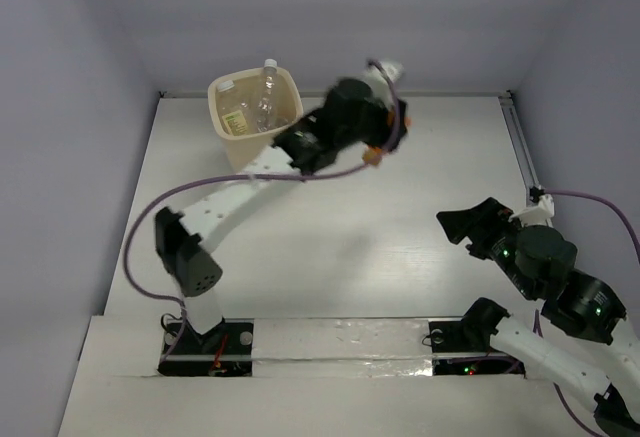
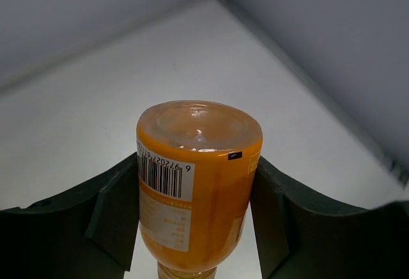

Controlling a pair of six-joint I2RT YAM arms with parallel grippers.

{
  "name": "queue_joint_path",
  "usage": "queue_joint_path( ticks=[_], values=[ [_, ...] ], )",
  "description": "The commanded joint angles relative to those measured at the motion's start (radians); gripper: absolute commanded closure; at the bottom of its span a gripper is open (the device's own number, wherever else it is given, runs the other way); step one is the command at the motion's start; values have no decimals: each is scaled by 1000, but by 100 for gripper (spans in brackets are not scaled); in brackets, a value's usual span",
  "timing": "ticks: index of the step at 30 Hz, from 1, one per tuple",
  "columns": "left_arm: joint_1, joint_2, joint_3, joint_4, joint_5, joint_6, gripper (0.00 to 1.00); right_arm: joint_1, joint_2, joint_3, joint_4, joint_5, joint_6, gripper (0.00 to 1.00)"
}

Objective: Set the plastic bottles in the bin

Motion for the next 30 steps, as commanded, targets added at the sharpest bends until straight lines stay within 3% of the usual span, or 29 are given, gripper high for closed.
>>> queue_joint_path(
  ticks=[1, 5, 11, 15, 19, 21, 26, 28, 30],
  values=[
    [171, -180, 122, 38, -52, -49, 60, 1, 41, -5, 114, -35, -51, 16],
    [339, -213, 138, 25, -57, -58, 60, 1, 80, -5, 157, -49, -71, 16],
    [577, -241, -11, 130, -5, -100, 60, 1, 120, -6, 183, -67, -85, 16],
    [627, -198, -103, 166, 63, -88, 60, 1, 116, -22, 182, -73, -76, 16],
    [627, -249, -331, 323, 46, -85, 56, 1, 99, -29, 163, -67, -67, 16],
    [627, -282, -387, 380, -6, -77, 37, 1, 90, -29, 159, -69, -65, 16],
    [627, -344, -447, 437, -32, -77, 10, 1, 84, -43, 166, -78, -57, 17],
    [627, -361, -453, 443, -34, -85, 1, 1, 90, -43, 171, -81, -56, 16],
    [627, -393, -456, 448, -18, -98, 1, 1, 99, -40, 174, -84, -56, 16]
  ],
)
